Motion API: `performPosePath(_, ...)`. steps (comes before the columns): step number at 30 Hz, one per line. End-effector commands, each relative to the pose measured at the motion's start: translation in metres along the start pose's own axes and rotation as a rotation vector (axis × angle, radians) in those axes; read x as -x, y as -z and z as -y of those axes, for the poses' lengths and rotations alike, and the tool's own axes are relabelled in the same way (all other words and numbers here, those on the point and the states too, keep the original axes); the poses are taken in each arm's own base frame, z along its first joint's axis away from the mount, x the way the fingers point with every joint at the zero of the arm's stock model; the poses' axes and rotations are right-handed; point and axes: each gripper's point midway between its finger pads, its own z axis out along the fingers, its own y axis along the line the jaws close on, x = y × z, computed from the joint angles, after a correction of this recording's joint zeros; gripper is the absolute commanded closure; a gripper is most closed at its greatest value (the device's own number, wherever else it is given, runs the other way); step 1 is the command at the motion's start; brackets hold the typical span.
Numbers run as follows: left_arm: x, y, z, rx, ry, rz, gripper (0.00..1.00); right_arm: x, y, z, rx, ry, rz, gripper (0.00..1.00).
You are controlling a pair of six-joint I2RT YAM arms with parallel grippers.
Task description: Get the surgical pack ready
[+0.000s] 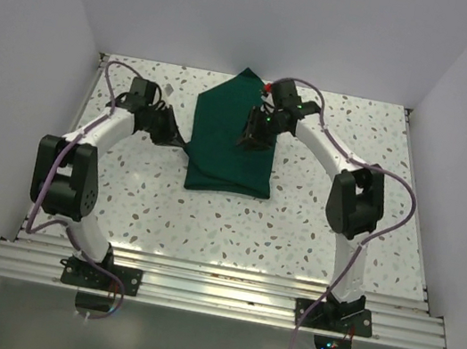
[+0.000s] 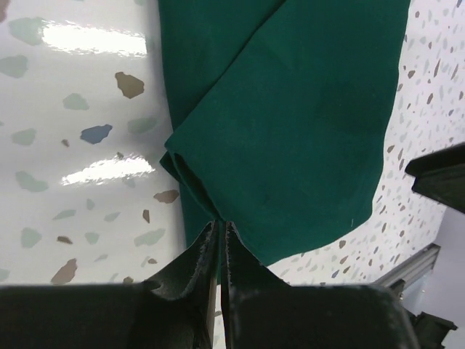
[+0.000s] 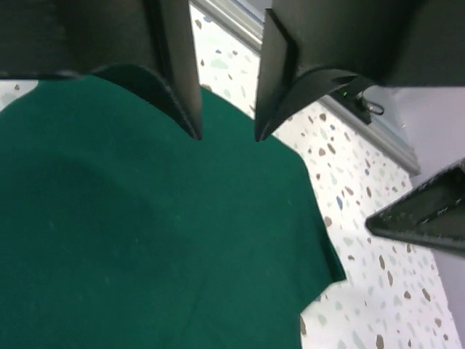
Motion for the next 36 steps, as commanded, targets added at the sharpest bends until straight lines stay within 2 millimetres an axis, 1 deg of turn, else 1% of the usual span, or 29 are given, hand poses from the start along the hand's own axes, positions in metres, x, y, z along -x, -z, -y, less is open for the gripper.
performPosePath(1, 0.011, -0.015, 0.021, -0.148, 0.033, -0.010, 0.92, -0.005, 0.022, -0.010, 0.149, -0.002, 0.005, 0.63)
performPosePath(2, 0.011, -0.020, 0.023, -0.165, 0.037, -0.012, 0.92, -0.016, 0.015, 0.000, 0.154, -0.028, -0.027, 0.65)
performPosePath(4, 0.006, -0.030, 0.021, -0.185, 0.071, -0.045, 0.92, -0.023, 0.014, 0.002, 0.207, -0.048, -0.077, 0.69)
performPosePath(5, 0.006, -0.033, 0.020, -0.187, 0.075, -0.048, 0.92, -0.029, 0.008, 0.008, 0.216, -0.060, -0.109, 0.69)
performPosePath(6, 0.006, -0.036, 0.019, -0.190, 0.078, -0.047, 0.92, -0.033, 0.006, 0.007, 0.234, -0.059, -0.131, 0.69)
performPosePath(8, 0.002, -0.044, 0.012, -0.172, 0.089, -0.064, 0.92, -0.048, 0.000, 0.015, 0.234, -0.070, -0.199, 0.73)
performPosePath(10, -0.004, -0.051, 0.004, -0.154, 0.096, -0.082, 0.92, -0.053, -0.001, 0.025, 0.224, -0.094, -0.211, 0.73)
performPosePath(11, -0.007, -0.053, 0.002, -0.150, 0.096, -0.089, 0.92, -0.063, -0.002, 0.033, 0.209, -0.117, -0.226, 0.74)
performPosePath(12, -0.011, -0.056, -0.002, -0.144, 0.095, -0.101, 0.93, -0.061, -0.001, 0.038, 0.214, -0.126, -0.214, 0.74)
performPosePath(13, -0.013, -0.058, -0.006, -0.128, 0.096, -0.108, 0.93, -0.071, -0.003, 0.046, 0.204, -0.158, -0.234, 0.75)
performPosePath(15, -0.021, -0.062, -0.014, -0.103, 0.098, -0.127, 0.93, -0.071, 0.003, 0.055, 0.188, -0.168, -0.219, 0.75)
performPosePath(16, -0.023, -0.062, -0.016, -0.098, 0.097, -0.132, 0.93, -0.077, 0.004, 0.061, 0.178, -0.177, -0.229, 0.75)
performPosePath(17, -0.028, -0.064, -0.020, -0.088, 0.100, -0.142, 0.93, -0.078, 0.005, 0.066, 0.168, -0.182, -0.229, 0.75)
performPosePath(19, -0.030, -0.064, -0.023, -0.081, 0.093, -0.147, 0.94, -0.080, 0.008, 0.079, 0.144, -0.206, -0.236, 0.76)
performPosePath(20, -0.034, -0.064, -0.025, -0.073, 0.094, -0.160, 0.94, -0.079, 0.010, 0.082, 0.141, -0.213, -0.233, 0.76)
performPosePath(21, -0.032, -0.062, -0.024, -0.074, 0.080, -0.156, 0.95, -0.078, 0.012, 0.084, 0.136, -0.207, -0.235, 0.76)
performPosePath(23, -0.031, -0.056, -0.021, -0.070, 0.068, -0.154, 0.95, -0.067, 0.019, 0.079, 0.123, -0.170, -0.206, 0.76)
performPosePath(24, -0.025, -0.049, -0.016, -0.075, 0.047, -0.135, 0.95, -0.065, 0.022, 0.076, 0.126, -0.161, -0.207, 0.76)
performPosePath(25, -0.021, -0.045, -0.013, -0.079, 0.039, -0.124, 0.94, -0.054, 0.028, 0.068, 0.145, -0.143, -0.184, 0.76)
performPosePath(26, -0.014, -0.034, -0.004, -0.092, 0.021, -0.104, 0.94, -0.049, 0.031, 0.063, 0.155, -0.135, -0.173, 0.76)
performPosePath(27, -0.009, -0.028, 0.002, -0.101, 0.014, -0.087, 0.93, -0.038, 0.035, 0.055, 0.175, -0.122, -0.147, 0.76)
performPosePath(28, -0.004, -0.023, 0.007, -0.113, 0.008, -0.069, 0.92, -0.032, 0.036, 0.050, 0.193, -0.118, -0.128, 0.76)
performPosePath(29, 0.007, -0.016, 0.018, -0.136, 0.009, -0.030, 0.89, -0.020, 0.035, 0.044, 0.218, -0.126, -0.091, 0.76)
performPosePath(30, 0.012, -0.013, 0.026, -0.168, 0.009, -0.014, 0.88, -0.011, 0.034, 0.038, 0.242, -0.122, -0.069, 0.76)
performPosePath(32, 0.028, -0.013, 0.041, -0.235, 0.022, 0.030, 0.86, 0.002, 0.024, 0.034, 0.287, -0.148, -0.050, 0.76)
performPosePath(33, 0.030, -0.014, 0.048, -0.276, 0.024, 0.027, 0.87, 0.016, 0.020, 0.028, 0.324, -0.170, -0.011, 0.75)
performPosePath(34, 0.035, -0.016, 0.054, -0.301, 0.026, 0.036, 0.87, 0.022, 0.012, 0.026, 0.352, -0.185, -0.008, 0.75)
performPosePath(35, 0.040, -0.025, 0.054, -0.316, 0.047, 0.042, 0.86, 0.029, 0.007, 0.026, 0.366, -0.197, 0.011, 0.75)
performPosePath(36, 0.042, -0.030, 0.054, -0.323, 0.057, 0.042, 0.87, 0.045, 0.007, 0.022, 0.386, -0.207, 0.047, 0.75)
